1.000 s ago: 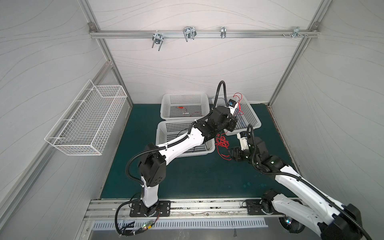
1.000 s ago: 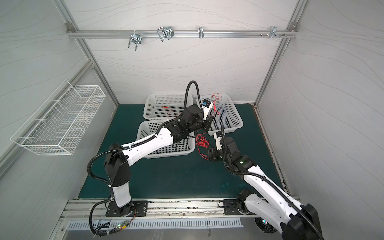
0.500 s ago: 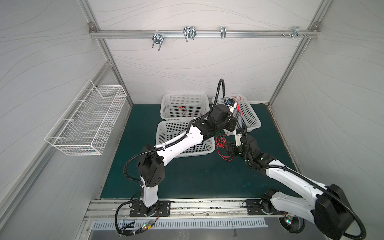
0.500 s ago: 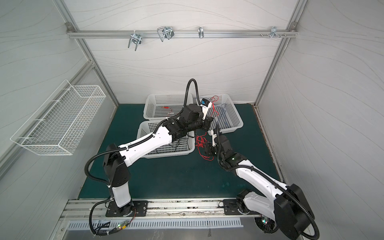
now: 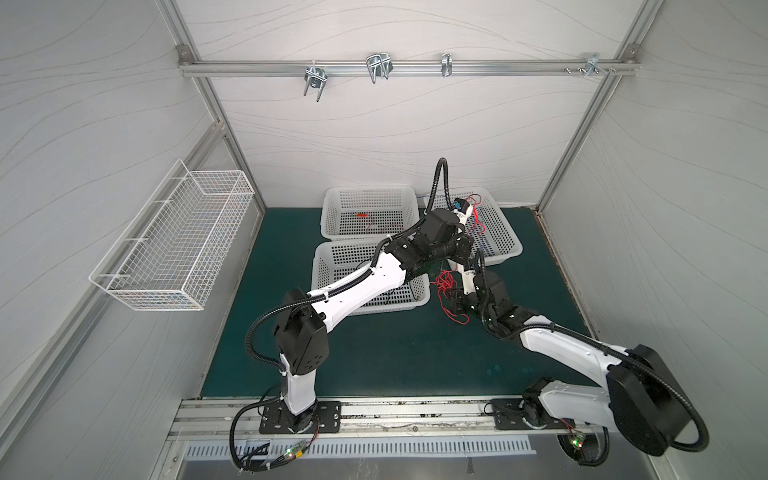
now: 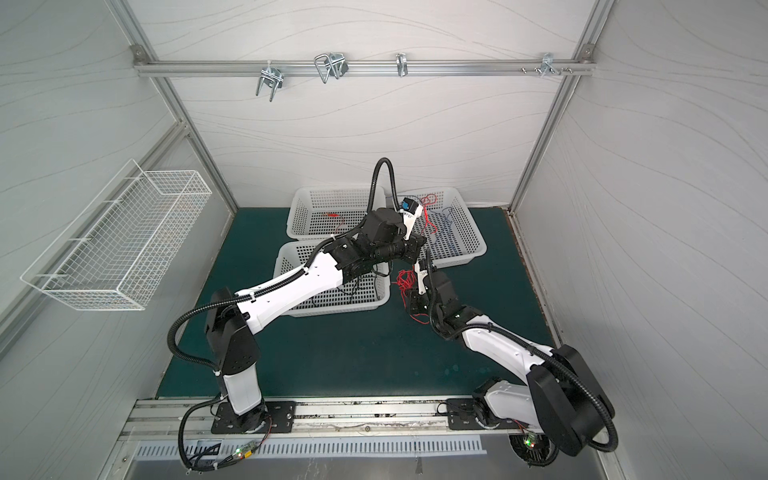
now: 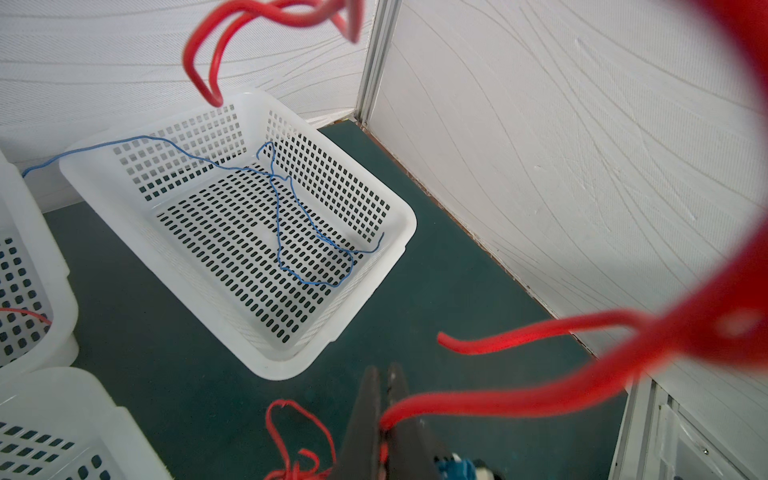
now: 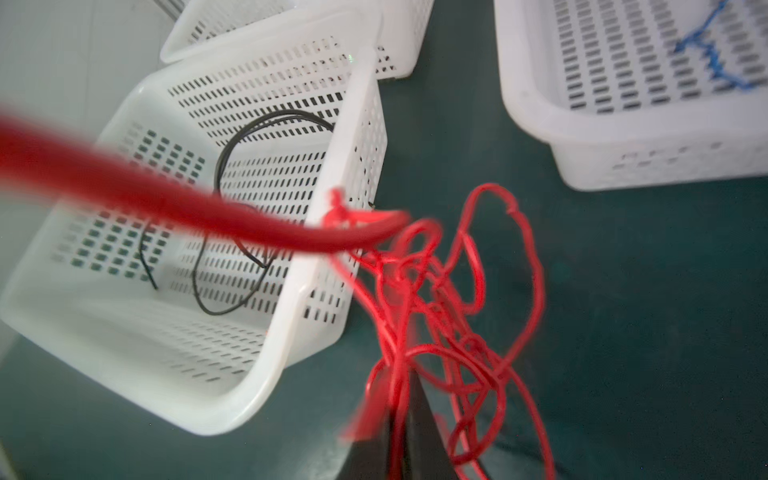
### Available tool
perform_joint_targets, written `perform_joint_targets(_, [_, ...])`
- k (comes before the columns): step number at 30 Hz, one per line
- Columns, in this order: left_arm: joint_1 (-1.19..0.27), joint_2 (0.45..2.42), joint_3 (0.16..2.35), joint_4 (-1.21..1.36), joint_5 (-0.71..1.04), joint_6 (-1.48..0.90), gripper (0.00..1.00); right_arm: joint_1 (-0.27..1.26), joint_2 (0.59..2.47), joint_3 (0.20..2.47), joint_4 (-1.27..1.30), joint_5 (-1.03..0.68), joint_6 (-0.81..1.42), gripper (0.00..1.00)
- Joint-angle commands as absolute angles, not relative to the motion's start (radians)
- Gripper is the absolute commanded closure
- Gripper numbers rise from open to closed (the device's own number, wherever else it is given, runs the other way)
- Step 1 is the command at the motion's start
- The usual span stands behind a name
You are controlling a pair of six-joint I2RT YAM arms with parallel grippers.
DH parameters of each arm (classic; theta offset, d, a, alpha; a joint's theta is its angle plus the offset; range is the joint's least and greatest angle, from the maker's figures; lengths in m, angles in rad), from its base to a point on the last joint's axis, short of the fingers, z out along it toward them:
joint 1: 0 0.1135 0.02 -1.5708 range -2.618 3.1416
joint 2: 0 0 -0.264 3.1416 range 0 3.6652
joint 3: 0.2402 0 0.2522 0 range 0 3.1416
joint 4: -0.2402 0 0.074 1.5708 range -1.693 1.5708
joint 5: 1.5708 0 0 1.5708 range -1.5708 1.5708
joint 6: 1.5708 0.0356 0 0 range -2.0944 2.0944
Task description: Untangle the cables
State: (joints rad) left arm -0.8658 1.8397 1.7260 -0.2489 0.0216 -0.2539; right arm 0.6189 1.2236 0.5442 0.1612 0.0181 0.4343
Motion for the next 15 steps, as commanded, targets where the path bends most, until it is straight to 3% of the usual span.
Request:
perform_joint_targets(1, [-0.865,1.775,1.767,-0.223,0.012,-0.241,1.0,0.624,1.238,0.546,0.163,0.033,0.461,1.0])
perform_joint_targets(15, [-0.761,1.605,1.664,-0.248,-0.187,-0.153,1.0,0.623,1.088,0.468,-0.109,0.215,0.584,1.0])
